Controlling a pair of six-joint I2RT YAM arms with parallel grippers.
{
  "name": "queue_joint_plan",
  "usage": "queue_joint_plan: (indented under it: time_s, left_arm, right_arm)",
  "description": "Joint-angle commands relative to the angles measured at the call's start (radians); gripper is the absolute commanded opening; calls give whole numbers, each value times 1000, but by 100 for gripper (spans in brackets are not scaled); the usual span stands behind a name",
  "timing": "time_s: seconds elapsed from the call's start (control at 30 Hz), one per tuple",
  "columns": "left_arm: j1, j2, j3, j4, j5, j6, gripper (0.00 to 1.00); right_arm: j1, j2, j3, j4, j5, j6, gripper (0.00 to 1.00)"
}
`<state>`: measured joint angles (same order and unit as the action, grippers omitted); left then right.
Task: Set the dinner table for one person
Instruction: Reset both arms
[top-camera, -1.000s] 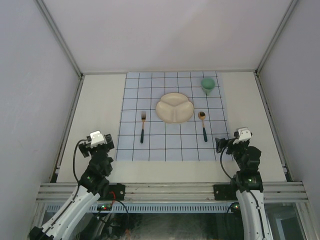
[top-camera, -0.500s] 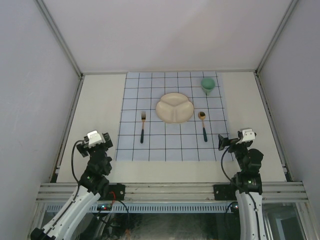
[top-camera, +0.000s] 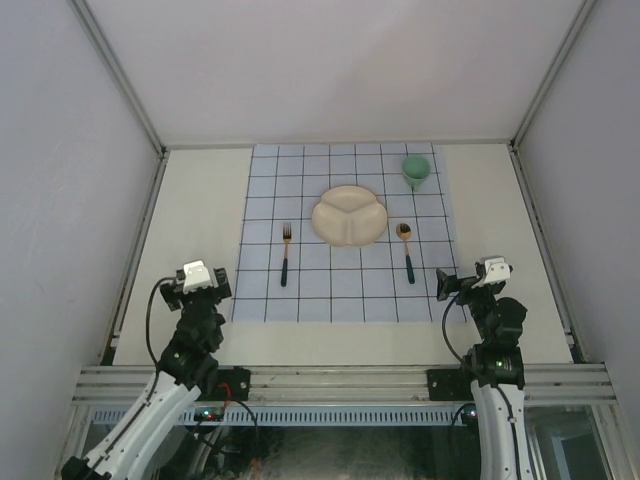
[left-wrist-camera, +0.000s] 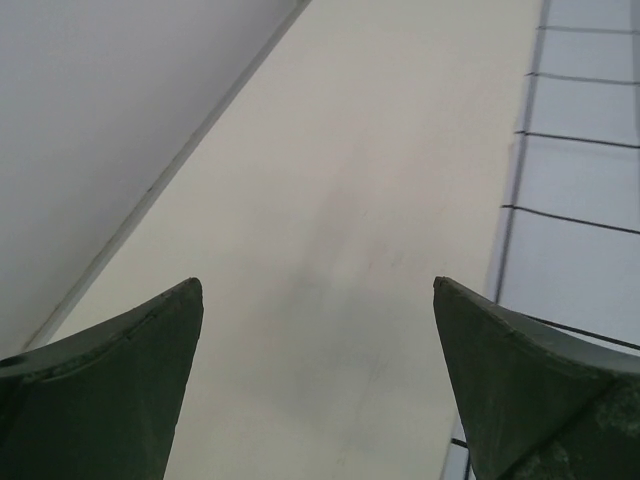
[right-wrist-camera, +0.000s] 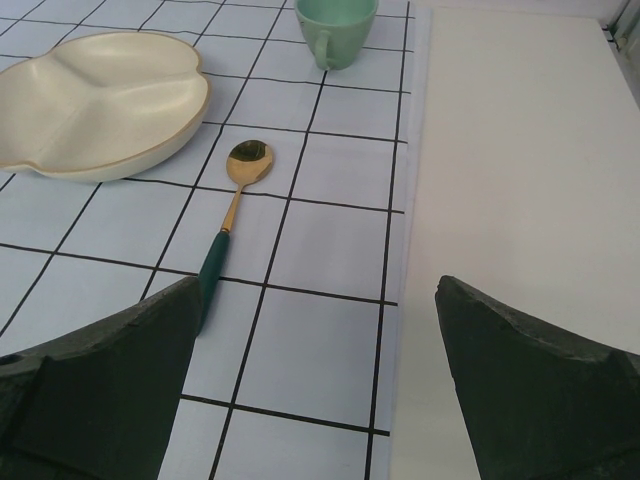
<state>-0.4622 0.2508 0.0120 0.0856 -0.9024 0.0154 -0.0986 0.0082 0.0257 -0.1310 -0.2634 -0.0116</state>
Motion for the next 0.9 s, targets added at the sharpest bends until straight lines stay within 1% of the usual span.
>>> queue_joint_plan:
  time_s: [0.0, 0.03, 0.13, 0.2, 0.3, 0.4, 0.5, 0.57, 0.6, 0.67, 0.77, 0.87]
  left_arm:
    - [3, -225, 16, -173, 228, 68, 100]
    - [3, -315, 3, -189, 212, 72, 100]
    - [3, -462, -27, -237, 189, 57, 100]
    - [5, -436, -65, -166, 196, 65, 100]
    - [13, -353, -57, -128, 172, 49, 100]
    - [41, -332, -53, -120, 196, 41, 100]
    - [49, -380, -64, -139, 188, 33, 100]
    - [65, -461, -101, -162, 183, 30, 100]
    - [84, -458, -117, -142, 183, 15, 100]
    - [123, -408, -104, -133, 232, 0, 100]
    - [155, -467, -108, -168, 276, 3, 100]
    - [157, -453, -104, -165, 294, 8, 100]
  right_arm:
    - [-7, -70, -55, -42, 2, 13, 100]
    - [-6, -70, -55, -42, 2, 13, 100]
    - [-8, -66, -56, -39, 0, 13, 100]
    - [-10, -66, -55, -40, -2, 13, 100]
    - [-12, -68, -54, -42, -6, 13, 100]
    - [-14, -66, -55, -41, -7, 13, 100]
    - [-16, -67, -56, -41, -8, 13, 100]
    - [-17, -67, -56, -39, -7, 13, 100]
    - [-17, -67, -56, -39, -6, 13, 100]
    - [-17, -65, -56, -39, -6, 13, 100]
    - [-16, -61, -56, -35, -4, 13, 100]
    - [-17, -59, -55, -37, -5, 13, 100]
